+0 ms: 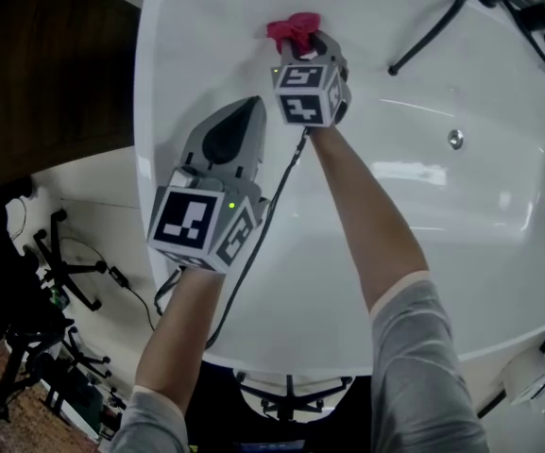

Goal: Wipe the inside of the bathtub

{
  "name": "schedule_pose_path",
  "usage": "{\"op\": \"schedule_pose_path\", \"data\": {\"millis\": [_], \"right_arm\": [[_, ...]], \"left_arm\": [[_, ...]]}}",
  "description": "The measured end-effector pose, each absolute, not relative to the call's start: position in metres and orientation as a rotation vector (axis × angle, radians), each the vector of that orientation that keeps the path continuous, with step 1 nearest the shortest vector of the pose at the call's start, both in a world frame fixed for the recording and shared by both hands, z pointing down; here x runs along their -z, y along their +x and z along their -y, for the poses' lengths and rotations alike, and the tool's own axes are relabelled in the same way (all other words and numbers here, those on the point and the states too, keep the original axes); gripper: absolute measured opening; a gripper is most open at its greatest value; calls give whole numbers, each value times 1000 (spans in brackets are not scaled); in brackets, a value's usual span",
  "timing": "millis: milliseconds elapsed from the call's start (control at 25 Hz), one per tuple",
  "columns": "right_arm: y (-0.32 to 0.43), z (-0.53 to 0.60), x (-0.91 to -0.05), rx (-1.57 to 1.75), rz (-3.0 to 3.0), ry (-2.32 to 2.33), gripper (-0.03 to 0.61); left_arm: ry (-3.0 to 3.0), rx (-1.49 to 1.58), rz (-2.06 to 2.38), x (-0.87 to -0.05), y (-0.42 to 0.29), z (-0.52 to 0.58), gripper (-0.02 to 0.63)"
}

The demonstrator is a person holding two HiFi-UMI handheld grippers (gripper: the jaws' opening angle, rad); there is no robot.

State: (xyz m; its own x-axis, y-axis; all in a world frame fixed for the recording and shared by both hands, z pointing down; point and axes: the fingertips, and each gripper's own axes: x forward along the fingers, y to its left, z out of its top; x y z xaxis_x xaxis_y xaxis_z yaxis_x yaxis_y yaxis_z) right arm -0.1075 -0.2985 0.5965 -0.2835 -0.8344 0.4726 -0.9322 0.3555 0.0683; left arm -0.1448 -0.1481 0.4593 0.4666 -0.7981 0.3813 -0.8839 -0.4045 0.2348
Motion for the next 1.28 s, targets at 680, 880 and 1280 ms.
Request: {"op": "schedule_pose_path", "data": {"millis": [680, 880, 1280], "right_arm": [[-88, 287, -656, -376, 2077, 1569, 120], [-114, 282, -673, -354, 2145, 1457, 120], [-13, 277, -702, -402, 1943, 1607, 118]], "left_arm": [[2224, -395, 1452, -516, -147, 181, -3], [2207, -395, 1489, -520, -154, 188, -3], [2206, -446, 1421, -549, -133, 186, -3]]}}
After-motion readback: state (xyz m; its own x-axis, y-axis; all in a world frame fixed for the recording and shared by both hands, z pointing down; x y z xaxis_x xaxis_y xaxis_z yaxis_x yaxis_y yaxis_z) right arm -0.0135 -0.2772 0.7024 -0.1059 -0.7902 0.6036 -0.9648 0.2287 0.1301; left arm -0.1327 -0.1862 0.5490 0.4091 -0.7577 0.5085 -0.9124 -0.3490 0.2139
